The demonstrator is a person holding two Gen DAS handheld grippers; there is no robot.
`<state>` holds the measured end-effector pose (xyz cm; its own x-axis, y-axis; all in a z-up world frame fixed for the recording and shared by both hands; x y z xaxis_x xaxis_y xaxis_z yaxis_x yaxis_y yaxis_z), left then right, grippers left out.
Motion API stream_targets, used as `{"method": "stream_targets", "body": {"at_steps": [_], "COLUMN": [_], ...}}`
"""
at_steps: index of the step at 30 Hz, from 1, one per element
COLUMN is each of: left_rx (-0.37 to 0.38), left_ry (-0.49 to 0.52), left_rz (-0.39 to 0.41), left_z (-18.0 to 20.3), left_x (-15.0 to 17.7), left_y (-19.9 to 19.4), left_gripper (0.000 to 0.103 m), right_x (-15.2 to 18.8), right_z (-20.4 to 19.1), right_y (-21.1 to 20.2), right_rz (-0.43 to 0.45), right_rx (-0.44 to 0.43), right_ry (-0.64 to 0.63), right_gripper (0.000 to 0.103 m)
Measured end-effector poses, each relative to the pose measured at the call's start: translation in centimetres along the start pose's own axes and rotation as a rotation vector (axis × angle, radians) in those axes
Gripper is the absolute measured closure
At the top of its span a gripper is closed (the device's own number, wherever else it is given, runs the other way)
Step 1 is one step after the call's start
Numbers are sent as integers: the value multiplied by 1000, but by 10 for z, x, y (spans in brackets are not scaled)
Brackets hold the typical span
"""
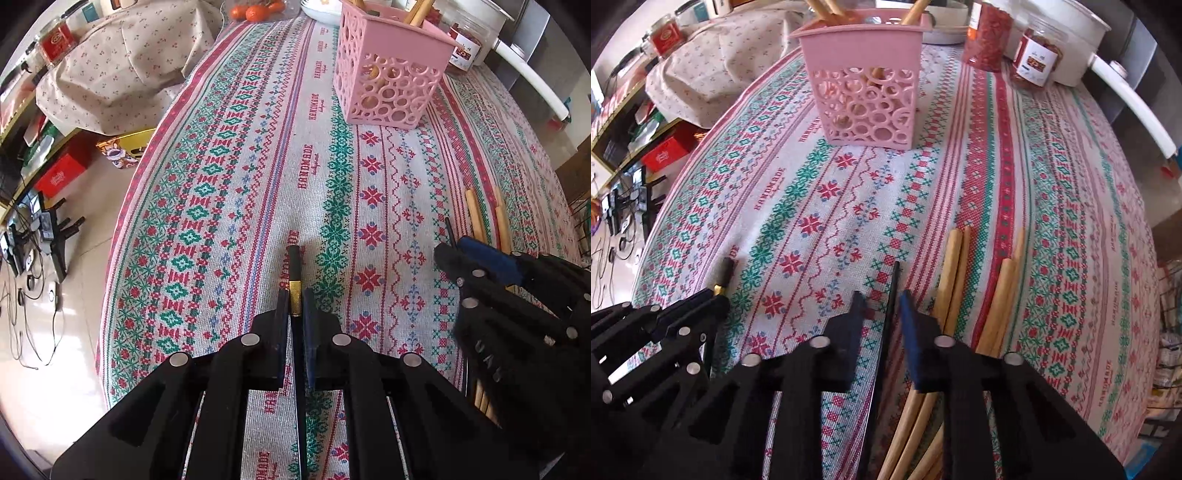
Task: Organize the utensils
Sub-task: 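Close the right tool on another black chopstick while the left tool holds its own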
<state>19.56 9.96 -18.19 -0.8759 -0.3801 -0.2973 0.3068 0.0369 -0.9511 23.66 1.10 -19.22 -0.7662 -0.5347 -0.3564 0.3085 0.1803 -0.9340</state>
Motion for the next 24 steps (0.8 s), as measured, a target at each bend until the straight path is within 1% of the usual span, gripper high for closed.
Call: {"method": "stream_targets", "body": {"at_steps": [4,7,9,10,12,14,16,20,23,24], "left_rx": [13,53,86,87,86,115,145,215,248,256], "left_ry": [1,-31,-68,-82,-98,-114,-134,-161,-124,-112], "left_rz": [12,7,-3,7,30,46,72,90,117,121], "left_z": [0,-4,-11,-15,-20,-24,-31,-40,-33,-33], "left_x": [1,0,-3,-4,-7,-10,-13,-15,-9,-7], "left_y": [0,0,-1,-2,-7,-18,-34,-58,-73,-76], "left_gripper": [97,97,97,97,97,97,97,97,97,97], "right_x": [2,17,27,31,44,48,54,53,59,55], "right_z": [8,20,32,33,46,50,57,57,49,38], "right_y": [1,-6,-10,-7,-14,-15,-26,-40,-54,-53], "right_rz": [17,20,18,19,19,25,60,114,162,170], "right_rx": [-55,-81,-93,-89,-75,-86,-120,-169,-201,-211], "right_ry": [38,63,86,94,104,115,135,140,107,106], "right_gripper": [97,98,99,99,99,99,99,99,99,99]}}
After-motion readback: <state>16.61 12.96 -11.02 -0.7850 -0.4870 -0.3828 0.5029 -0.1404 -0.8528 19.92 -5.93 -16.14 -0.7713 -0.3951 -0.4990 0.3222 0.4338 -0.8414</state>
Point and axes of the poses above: each gripper's, at about its wrist camera, not at the fingertips, and y roughly the way its jaws point, z to its right, x to its underside, the point moved 4 cm from there along y, roughly the way its jaws point, and after that the axes turned 15 degrees about -y, right-handed, at the moved point
